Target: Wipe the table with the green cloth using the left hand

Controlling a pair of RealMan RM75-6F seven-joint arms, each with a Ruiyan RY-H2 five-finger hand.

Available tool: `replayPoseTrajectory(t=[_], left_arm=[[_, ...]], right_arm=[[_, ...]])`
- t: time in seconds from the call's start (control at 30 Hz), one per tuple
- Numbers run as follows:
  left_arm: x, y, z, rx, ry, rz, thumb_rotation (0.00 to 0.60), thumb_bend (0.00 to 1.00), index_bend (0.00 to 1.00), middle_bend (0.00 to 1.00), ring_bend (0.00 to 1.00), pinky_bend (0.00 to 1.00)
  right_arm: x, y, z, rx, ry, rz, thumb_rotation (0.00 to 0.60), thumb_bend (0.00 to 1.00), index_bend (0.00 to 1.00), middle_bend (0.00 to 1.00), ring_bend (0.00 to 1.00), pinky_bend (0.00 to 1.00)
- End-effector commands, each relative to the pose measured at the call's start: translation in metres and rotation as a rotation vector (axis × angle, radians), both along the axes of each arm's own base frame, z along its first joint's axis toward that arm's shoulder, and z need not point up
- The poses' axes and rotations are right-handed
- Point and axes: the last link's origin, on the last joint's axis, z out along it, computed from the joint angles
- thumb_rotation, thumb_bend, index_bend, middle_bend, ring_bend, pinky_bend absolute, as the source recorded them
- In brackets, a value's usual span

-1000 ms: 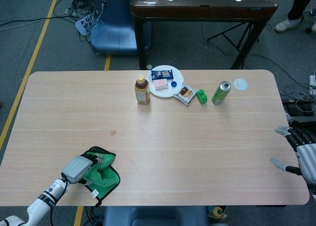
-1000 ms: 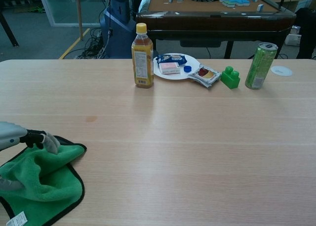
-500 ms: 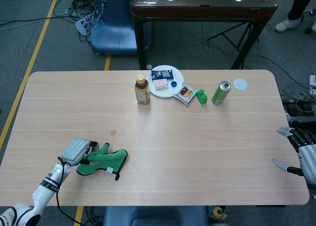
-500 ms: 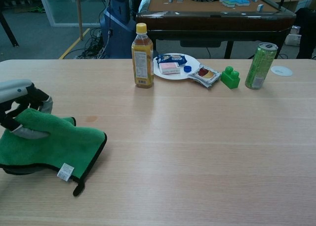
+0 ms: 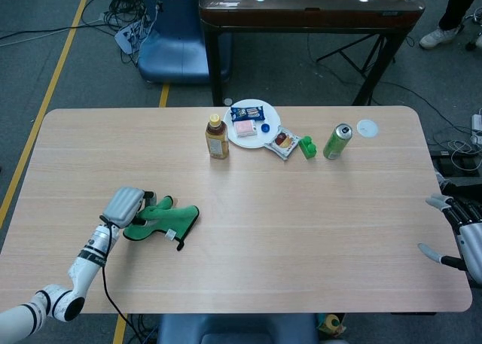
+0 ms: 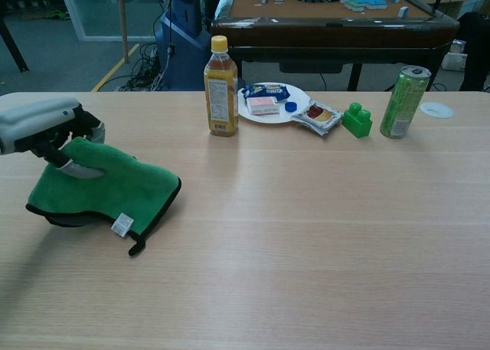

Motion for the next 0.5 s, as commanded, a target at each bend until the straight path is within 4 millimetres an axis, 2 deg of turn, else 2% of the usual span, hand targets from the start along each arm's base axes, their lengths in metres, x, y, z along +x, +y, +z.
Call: replayPoseTrajectory(t=[0.03, 0.5], left_arm=[[0.000, 0.015, -0.008, 0.028, 0.030, 0.014, 0.600, 0.18, 0.62, 0.69, 0.66, 0.82], [0.005, 0.049, -0.035, 0.047, 0.122, 0.043, 0.600, 0.18, 0.60, 0.68, 0.65, 0.82]], right_arm=[[0.000, 0.001, 0.000, -0.001, 0.001, -0.001, 0.600, 0.16, 0.24, 0.25, 0.19, 0.19], [0.001, 0.005, 0.002, -0.007, 0.003, -0.008, 0.600, 0.16, 0.24, 0.25, 0.19, 0.19]])
